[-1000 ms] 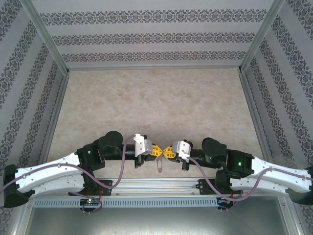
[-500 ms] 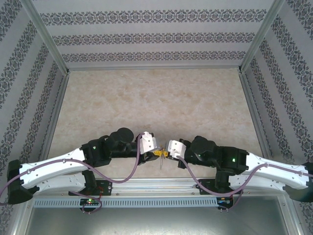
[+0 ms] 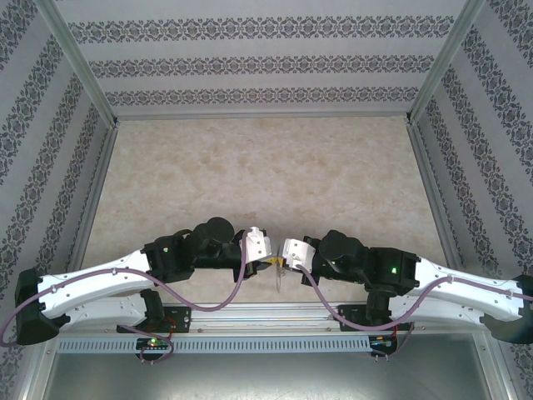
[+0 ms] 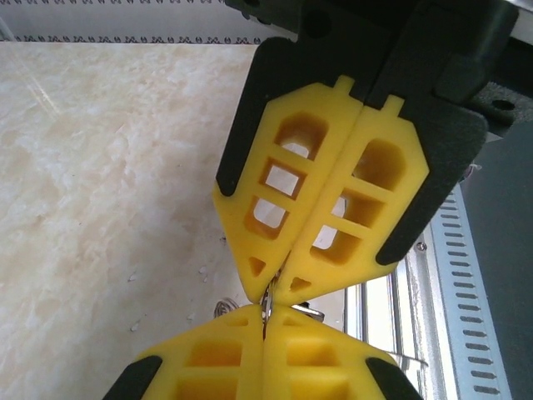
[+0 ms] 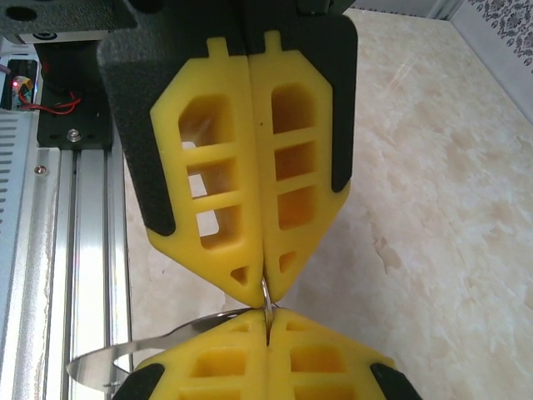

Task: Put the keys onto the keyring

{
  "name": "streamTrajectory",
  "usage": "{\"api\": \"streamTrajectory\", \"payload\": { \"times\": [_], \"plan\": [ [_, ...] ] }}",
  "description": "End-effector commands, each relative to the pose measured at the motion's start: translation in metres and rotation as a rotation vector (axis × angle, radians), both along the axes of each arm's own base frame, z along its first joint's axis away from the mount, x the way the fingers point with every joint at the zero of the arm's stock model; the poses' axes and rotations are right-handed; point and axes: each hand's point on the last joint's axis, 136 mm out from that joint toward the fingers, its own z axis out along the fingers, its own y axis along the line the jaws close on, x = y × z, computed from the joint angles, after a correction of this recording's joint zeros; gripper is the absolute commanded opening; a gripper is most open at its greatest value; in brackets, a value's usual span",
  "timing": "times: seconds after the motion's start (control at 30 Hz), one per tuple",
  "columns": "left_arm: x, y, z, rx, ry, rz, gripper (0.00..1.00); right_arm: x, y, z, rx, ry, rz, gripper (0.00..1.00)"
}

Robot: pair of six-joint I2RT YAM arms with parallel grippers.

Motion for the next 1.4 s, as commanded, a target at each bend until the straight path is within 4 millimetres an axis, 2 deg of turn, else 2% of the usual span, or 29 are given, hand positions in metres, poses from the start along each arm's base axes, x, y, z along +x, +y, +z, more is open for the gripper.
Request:
{"api": "streamTrajectory", "payload": {
  "times": [0.0,0.2,0.27,0.33,0.5,0.77,0.9,1.03,1.13,1.37],
  "plan": [
    [-0.004,0.000,0.021,-0.066,-0.024,-0.012,0.00,-0.003,0.005,0.023,0.071,-0.013,0.022,0.00],
    [-0.015,0.002,0.047,-0.198,-0.026,-0.047,0.00,-0.010,0.004,0.025,0.125,0.012,0.045,0.22],
    [-0.020,0.002,0.057,-0.245,-0.024,-0.071,0.00,-0.014,0.004,0.029,0.155,0.016,0.060,0.25],
    [-0.023,0.002,0.062,-0.272,-0.027,-0.081,0.00,-0.016,0.003,0.033,0.181,0.015,0.073,0.25],
    [-0.024,0.002,0.058,-0.270,-0.015,-0.083,0.00,-0.020,0.002,0.041,0.216,0.002,0.094,0.18],
    [-0.029,0.003,0.065,-0.322,-0.014,-0.108,0.00,-0.019,0.005,0.034,0.197,0.015,0.089,0.00],
    [-0.032,0.004,0.076,-0.366,-0.029,-0.121,0.00,-0.018,0.006,0.033,0.190,0.019,0.089,0.00],
    [-0.035,0.006,0.085,-0.401,-0.037,-0.136,0.00,-0.019,0.005,0.036,0.202,0.011,0.092,0.07],
    [-0.037,0.006,0.087,-0.408,-0.035,-0.141,0.00,-0.021,0.004,0.041,0.224,0.001,0.101,0.12],
    [-0.040,0.006,0.088,-0.427,-0.031,-0.154,0.00,-0.020,0.000,0.043,0.245,-0.007,0.093,0.12]
  ]
}}
